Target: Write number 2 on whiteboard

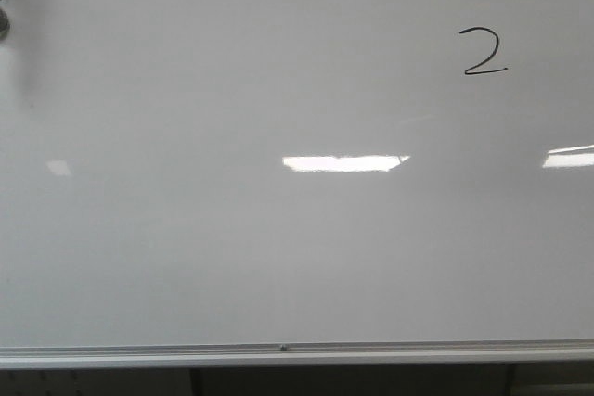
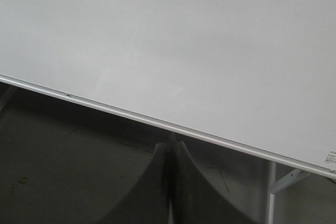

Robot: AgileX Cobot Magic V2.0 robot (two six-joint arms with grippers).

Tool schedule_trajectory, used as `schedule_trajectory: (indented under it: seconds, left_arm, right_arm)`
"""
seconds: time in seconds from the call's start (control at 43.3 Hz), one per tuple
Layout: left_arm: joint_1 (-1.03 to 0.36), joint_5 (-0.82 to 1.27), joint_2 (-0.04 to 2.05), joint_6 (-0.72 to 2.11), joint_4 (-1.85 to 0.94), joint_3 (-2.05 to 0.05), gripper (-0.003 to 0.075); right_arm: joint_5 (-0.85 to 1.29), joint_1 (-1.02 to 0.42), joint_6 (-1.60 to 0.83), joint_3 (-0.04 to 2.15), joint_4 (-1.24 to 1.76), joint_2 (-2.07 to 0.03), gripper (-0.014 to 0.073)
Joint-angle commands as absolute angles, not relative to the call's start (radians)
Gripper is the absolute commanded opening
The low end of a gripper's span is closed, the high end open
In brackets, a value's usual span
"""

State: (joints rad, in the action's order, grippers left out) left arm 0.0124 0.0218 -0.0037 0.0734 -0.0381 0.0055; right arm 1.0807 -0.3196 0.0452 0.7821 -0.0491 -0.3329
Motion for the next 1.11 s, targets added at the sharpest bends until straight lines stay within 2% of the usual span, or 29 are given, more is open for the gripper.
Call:
schedule_trajectory:
  seconds: [0.0, 0.254, 0.416, 0.785, 1.017, 1.086]
  left_arm:
    - [0.013, -0.060, -0.031, 0.068, -0.049, 0.040, -0.0020]
    - [0.013, -0.060, -0.031, 0.068, -0.049, 0.040, -0.0020]
    - [0.013, -0.060, -0.031, 0.068, -0.049, 0.040, -0.0020]
    - [0.013, -0.060, -0.031, 0.068, -0.049, 0.040, -0.0020]
    - [0.013, -0.060, -0.031, 0.068, -0.049, 0.040, -0.0020]
    - [0.013, -0.060, -0.031, 0.068, -0.049, 0.040, -0.0020]
  right_arm:
    - [1.013, -0.312, 0.045, 0.804, -0.067, -0.344, -0.0066]
    - [1.006, -0.312, 0.045, 0.802, -0.066, -0.344, -0.0066]
    - [0.941, -0.268, 0.045, 0.698, -0.070, -0.285, -0.0066]
    - [0.342, -0.036, 0.045, 0.237, -0.070, -0.055, -0.0066]
    - [-0.027, 0.005, 0.045, -0.010, -0.069, 0.024, -0.0066]
    - [-0.041, 0.006, 0.045, -0.021, -0.069, 0.030, -0.0066]
